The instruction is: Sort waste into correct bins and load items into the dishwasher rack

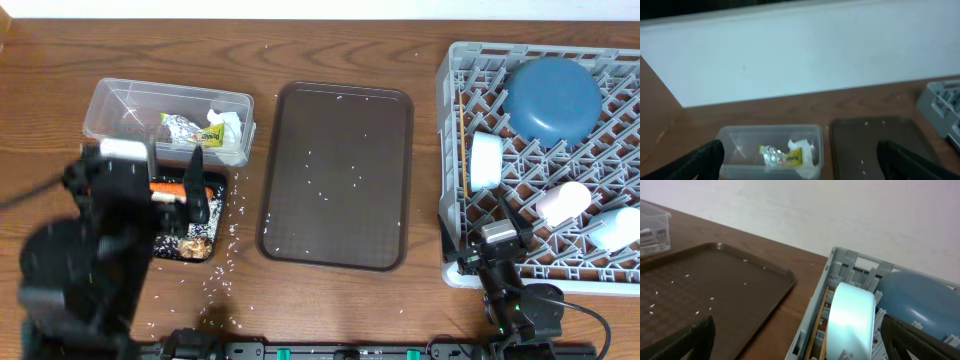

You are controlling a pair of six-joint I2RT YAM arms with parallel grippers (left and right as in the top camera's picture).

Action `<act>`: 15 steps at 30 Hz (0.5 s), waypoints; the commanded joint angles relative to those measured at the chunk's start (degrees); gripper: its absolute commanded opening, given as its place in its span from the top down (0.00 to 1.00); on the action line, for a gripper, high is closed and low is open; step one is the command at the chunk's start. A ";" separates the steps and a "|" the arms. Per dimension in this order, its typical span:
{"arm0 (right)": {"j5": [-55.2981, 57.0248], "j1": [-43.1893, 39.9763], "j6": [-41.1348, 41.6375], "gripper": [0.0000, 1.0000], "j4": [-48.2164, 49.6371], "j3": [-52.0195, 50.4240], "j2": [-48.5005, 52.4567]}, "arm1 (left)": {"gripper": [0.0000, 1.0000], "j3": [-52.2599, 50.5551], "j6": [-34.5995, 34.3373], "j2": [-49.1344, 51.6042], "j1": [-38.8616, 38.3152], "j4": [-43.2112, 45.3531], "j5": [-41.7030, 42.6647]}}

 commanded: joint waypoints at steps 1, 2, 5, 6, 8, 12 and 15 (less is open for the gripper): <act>-0.50 -0.68 0.66 0.01 0.04 -0.24 -0.46 | 0.02 -8.17 1.57 -6.82 1.62 3.17 2.14; -0.50 -0.68 0.66 0.01 0.04 -0.24 -0.46 | 0.02 -10.34 1.57 -8.48 1.97 4.13 2.14; -0.50 -0.68 0.66 0.01 0.04 -0.26 -0.46 | 0.02 -18.80 1.57 -14.97 3.13 7.82 2.58; -0.50 -0.68 0.66 0.01 0.04 -0.26 -0.46 | 0.02 -21.11 1.55 -16.85 3.34 8.79 2.58; -0.50 -0.68 0.66 0.01 0.04 -0.26 -0.46 | 0.02 -25.90 1.57 -20.79 3.65 10.71 2.78; -0.50 -0.68 0.66 0.01 0.04 -0.26 -0.46 | 0.02 -34.14 1.57 -27.71 3.91 14.08 2.71; -0.50 -0.68 0.66 0.01 0.04 -0.26 -0.46 | 0.02 -39.23 1.55 -31.85 4.02 16.52 2.73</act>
